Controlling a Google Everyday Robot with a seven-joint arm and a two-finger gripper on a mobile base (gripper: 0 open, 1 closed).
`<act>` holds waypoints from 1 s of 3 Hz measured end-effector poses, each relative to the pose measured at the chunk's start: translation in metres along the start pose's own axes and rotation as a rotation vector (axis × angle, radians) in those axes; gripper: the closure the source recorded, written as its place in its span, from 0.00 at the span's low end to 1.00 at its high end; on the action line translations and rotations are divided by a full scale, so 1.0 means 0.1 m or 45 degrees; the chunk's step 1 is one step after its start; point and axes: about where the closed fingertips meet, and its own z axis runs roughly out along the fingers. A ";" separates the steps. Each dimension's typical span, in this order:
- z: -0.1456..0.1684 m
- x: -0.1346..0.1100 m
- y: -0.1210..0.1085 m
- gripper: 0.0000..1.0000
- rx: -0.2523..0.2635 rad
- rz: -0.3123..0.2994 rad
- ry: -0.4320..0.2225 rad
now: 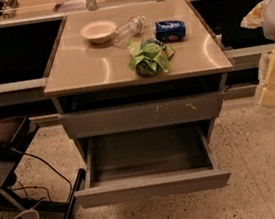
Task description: Close middle drawer
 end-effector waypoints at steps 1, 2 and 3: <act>0.00 0.00 0.00 0.00 0.000 0.000 0.000; 0.15 0.02 0.07 0.00 -0.008 0.011 -0.019; 0.55 0.00 0.31 0.00 -0.040 0.029 -0.050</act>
Offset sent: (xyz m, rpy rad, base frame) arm -0.0046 0.0040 -0.0448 0.0428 0.0283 -0.0066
